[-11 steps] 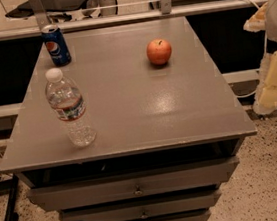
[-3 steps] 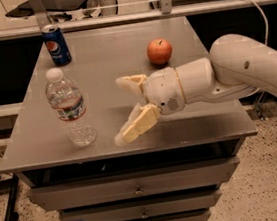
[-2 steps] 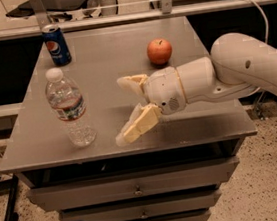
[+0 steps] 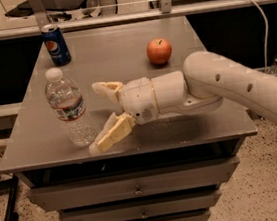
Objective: Move water bottle near apple
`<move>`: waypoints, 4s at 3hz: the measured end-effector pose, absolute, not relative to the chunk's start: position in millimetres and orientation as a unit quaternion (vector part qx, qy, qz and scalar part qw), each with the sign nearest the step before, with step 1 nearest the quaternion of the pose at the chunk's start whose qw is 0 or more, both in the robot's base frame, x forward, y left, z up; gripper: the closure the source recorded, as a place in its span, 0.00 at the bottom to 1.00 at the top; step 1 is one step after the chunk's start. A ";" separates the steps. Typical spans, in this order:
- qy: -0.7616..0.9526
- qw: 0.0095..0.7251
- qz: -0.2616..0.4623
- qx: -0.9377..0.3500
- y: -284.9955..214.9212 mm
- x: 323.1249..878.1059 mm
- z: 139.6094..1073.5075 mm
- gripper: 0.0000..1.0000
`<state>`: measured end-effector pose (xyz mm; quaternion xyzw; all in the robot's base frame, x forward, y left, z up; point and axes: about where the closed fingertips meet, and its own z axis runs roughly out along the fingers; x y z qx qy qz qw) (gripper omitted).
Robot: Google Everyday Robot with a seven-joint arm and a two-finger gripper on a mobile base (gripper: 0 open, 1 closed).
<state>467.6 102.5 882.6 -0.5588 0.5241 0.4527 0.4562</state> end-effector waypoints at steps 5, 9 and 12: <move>0.509 0.513 0.423 -0.546 103.8 473.8 928.3 0.87; 0.560 0.580 0.316 -0.500 -73.7 504.3 986.2 1.00; 0.576 0.644 0.280 -0.420 -181.4 610.1 977.5 1.00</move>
Offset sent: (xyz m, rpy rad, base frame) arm 0.0117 0.0616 -0.0036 0.1369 -0.0221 0.0153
